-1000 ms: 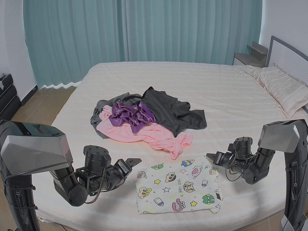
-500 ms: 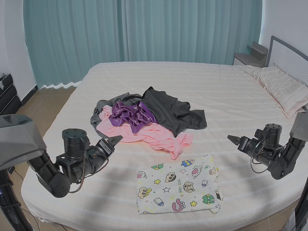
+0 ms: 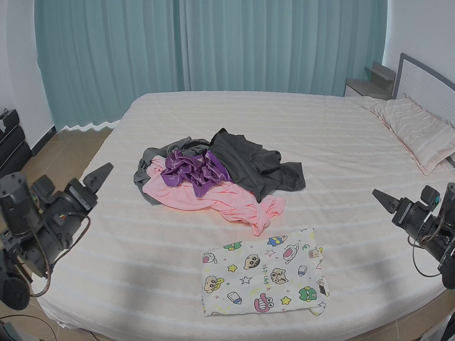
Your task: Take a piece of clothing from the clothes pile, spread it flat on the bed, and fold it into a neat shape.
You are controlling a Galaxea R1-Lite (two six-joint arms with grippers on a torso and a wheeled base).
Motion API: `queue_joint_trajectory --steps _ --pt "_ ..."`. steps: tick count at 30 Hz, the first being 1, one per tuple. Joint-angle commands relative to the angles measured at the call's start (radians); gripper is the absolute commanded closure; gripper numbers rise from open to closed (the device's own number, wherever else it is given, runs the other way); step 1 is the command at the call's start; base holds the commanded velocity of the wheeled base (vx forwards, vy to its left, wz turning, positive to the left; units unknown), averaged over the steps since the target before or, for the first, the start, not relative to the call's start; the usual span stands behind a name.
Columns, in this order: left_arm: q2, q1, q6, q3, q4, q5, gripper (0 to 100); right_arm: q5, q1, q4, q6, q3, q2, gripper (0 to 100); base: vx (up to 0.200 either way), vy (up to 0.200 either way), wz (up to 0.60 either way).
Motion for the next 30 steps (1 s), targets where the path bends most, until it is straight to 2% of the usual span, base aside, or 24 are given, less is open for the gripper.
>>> queue_joint_trajectory --steps 1,5,10,12,13,14,15,18,19,20,25,30 --pt "-0.438 0.008 0.163 0.069 0.205 0.088 0 0.008 -0.005 0.038 -0.017 0.138 -0.298 0 0.0 0.0 0.0" --pt "-0.605 0.009 0.171 0.07 0.347 0.094 0 0.005 -0.011 0.076 -0.042 0.161 -0.387 0 0.0 0.0 0.0" --pt "-0.77 0.009 0.178 0.072 0.526 0.12 0 0.006 -0.009 0.213 -0.065 0.161 -0.545 0 0.0 0.0 0.0" --pt "-0.836 0.009 0.189 0.073 0.626 0.123 0 0.009 -0.005 0.331 -0.089 0.161 -0.639 0 0.0 0.0 0.0" --pt "-0.84 0.009 0.188 0.073 0.632 0.123 0 0.009 -0.005 0.337 -0.089 0.161 -0.645 0 0.0 0.0 0.0" --pt "-0.879 0.009 0.189 0.072 0.684 0.123 0 0.014 0.0 0.42 -0.095 0.15 -0.718 0 0.0 0.0 0.0" --pt "-0.888 0.009 0.189 0.072 0.693 0.125 0 0.017 0.001 0.441 -0.095 0.147 -0.737 0 0.0 0.0 0.0" --pt "-0.963 0.014 0.207 0.075 0.753 0.159 0 0.033 0.006 0.645 -0.117 0.106 -0.878 0 0.0 0.0 0.0" --pt "-0.963 0.014 0.207 0.075 0.753 0.159 0 0.033 0.006 0.645 -0.117 0.106 -0.878 0 0.0 0.0 0.0" --pt "-0.995 0.018 0.234 0.085 0.791 0.186 0 0.033 0.006 0.748 -0.144 0.097 -0.948 0 0.0 0.0 0.0" --pt "-1.107 0.032 0.344 0.096 0.859 0.209 0 0.033 0.003 0.95 -0.256 0.095 -1.109 0 0.0 0.0 0.0" --pt "-1.227 0.124 0.505 0.098 0.931 0.212 0 0.031 -0.035 1.084 -0.362 0.097 -1.229 0 0.0 0.0 0.0"
